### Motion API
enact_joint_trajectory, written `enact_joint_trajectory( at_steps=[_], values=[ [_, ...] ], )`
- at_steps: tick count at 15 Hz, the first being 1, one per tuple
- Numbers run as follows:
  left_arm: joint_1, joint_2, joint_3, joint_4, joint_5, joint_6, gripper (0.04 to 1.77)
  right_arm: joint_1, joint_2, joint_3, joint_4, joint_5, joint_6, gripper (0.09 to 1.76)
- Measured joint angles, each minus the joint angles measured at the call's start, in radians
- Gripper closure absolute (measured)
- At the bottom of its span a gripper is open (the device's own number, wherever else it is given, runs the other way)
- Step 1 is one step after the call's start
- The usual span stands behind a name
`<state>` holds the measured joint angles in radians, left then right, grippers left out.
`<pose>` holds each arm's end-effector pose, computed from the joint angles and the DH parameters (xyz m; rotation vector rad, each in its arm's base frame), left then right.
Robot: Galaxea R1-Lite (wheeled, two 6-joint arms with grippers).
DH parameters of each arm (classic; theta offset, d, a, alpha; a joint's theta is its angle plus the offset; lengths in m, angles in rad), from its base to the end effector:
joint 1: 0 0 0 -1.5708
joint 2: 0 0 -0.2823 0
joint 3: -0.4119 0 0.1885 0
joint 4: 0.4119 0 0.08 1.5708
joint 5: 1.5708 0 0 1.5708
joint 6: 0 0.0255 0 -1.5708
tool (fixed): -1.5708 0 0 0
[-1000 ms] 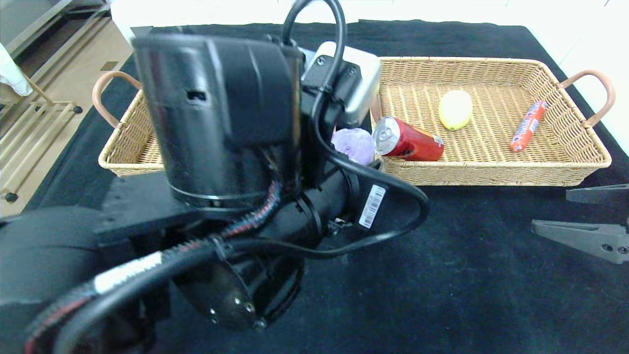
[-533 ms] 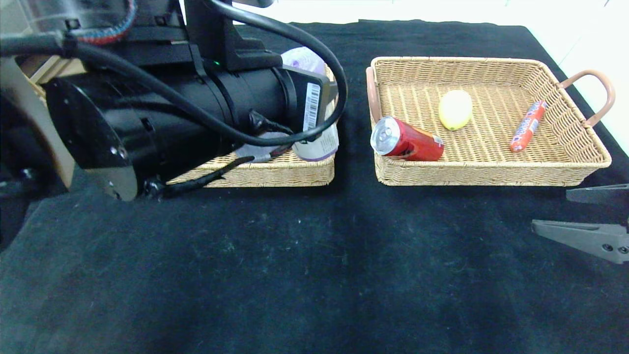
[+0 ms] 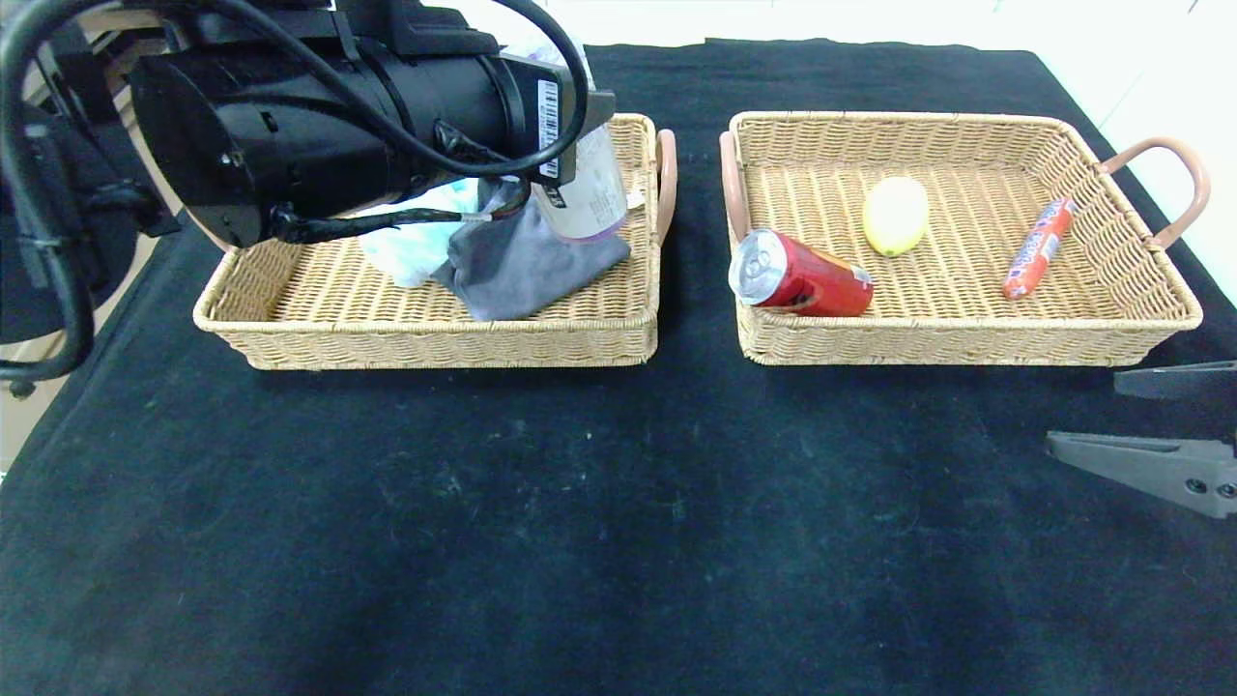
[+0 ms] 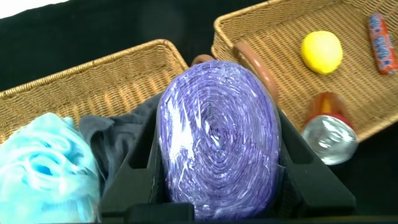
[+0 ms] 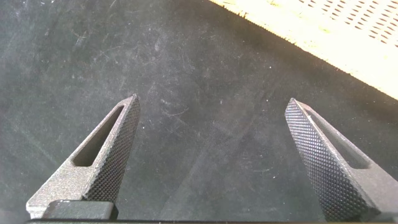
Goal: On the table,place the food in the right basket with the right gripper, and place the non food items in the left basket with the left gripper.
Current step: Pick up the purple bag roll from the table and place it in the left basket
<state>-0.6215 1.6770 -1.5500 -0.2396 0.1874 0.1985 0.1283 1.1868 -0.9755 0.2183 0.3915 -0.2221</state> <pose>0.2590 -0.1797 0.3455 0.1505 -0.1469 -0.4215 0.1705 0.0318 0.2562 -0.1568 0.3716 0.5568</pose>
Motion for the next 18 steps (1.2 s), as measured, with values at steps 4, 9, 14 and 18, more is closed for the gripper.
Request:
enact_joint_trajectory(
  at_steps=[4, 9, 14, 18],
  values=[
    [0.092, 0.072, -0.067, -0.014, -0.098, -0.003, 0.91, 0.000, 0.000, 0.000, 0.000, 0.000, 0.000, 0.14],
    [0.171, 0.160, -0.138, -0.023, -0.166, -0.010, 0.92, 0.000, -0.001, 0.000, 0.000, 0.000, 0.000, 0.14],
    [0.197, 0.214, -0.180, -0.023, -0.179, -0.009, 0.92, 0.000, -0.001, 0.000, 0.000, 0.000, 0.000, 0.14],
    [0.198, 0.221, -0.185, -0.023, -0.177, -0.005, 0.61, -0.001, -0.001, -0.001, 0.000, 0.000, 0.000, 0.14]
  ],
)
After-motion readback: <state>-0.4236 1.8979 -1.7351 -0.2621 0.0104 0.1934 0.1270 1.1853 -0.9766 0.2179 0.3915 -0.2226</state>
